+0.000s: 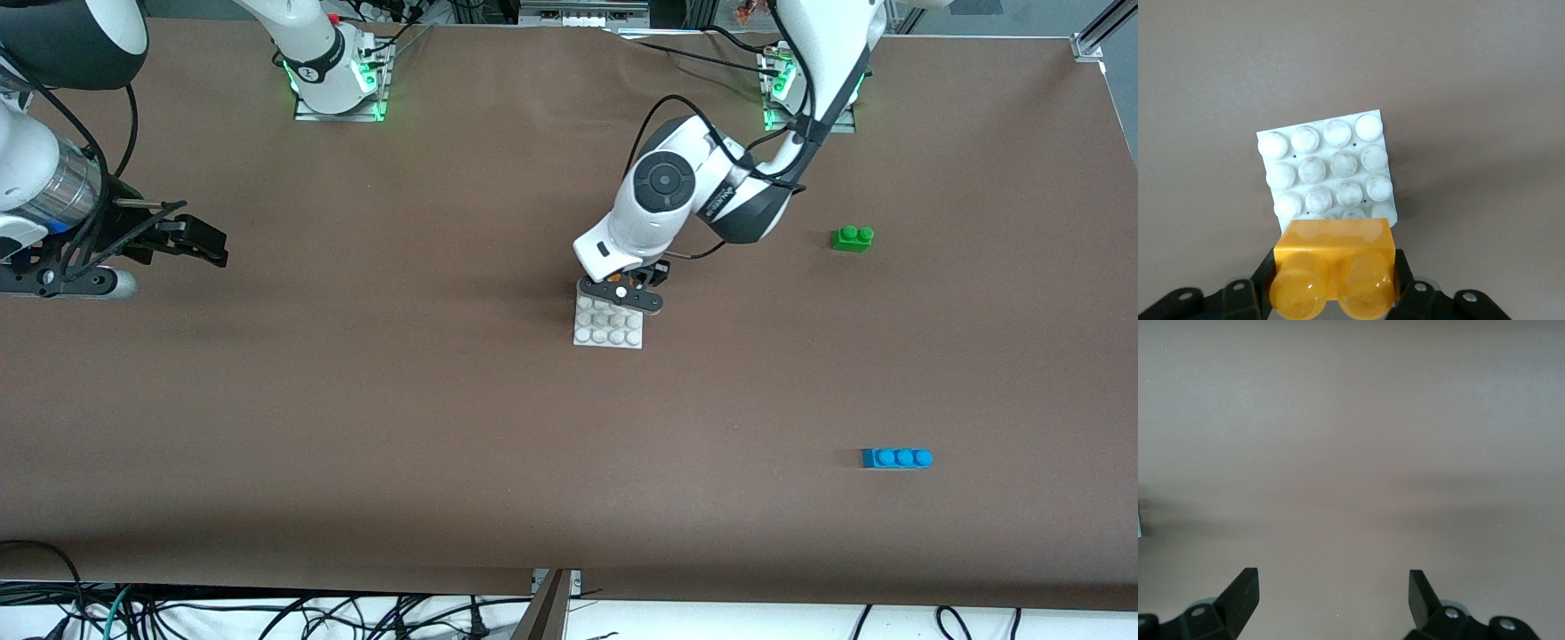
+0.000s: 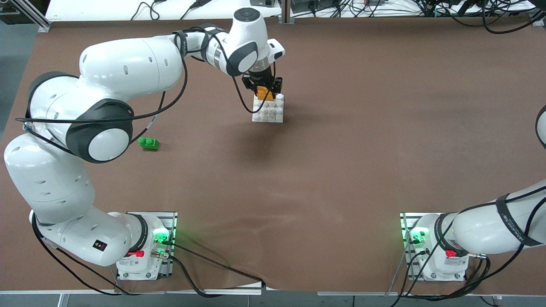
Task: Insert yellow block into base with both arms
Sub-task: 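Carry the yellow block with the left gripper over the base plate, then press the yellow block down onto the base plate studs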
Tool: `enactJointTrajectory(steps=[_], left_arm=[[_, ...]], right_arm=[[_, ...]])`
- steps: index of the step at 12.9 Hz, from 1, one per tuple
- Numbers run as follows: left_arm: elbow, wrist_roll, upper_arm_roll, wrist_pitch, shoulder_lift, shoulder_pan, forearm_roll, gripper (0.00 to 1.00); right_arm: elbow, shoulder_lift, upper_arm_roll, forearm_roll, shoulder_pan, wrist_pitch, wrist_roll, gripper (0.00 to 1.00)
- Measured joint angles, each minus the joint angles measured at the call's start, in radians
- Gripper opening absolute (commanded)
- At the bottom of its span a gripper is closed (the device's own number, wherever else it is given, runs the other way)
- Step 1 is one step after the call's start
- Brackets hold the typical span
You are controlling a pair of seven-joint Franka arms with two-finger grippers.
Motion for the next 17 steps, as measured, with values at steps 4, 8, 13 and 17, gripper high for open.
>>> enactJointTrajectory(steps=[4,8,13,17], left_arm=[[0.003,-0.010,0.009,0.017,0.025,-0.001,0.010,0.28],[0.004,-0.034,0.009,0.068,0.085,-0.010,0.010,0.28],[0.006,-0.061,0.017,0.073,0.105,-0.019,0.010,0.29],[0.006,-0.134,0.027,0.073,0.121,-0.022,0.081,0.29]], right_arm=[[0.000,0.000,0.000,0.000,0.000,0.000,0.000,0.99],[0.000,0.000,0.000,0.000,0.000,0.000,0.000,0.99],[0.000,0.000,0.000,0.000,0.000,0.000,0.000,0.99],[0.000,0.000,0.000,0.000,0.000,0.000,0.000,0.99]])
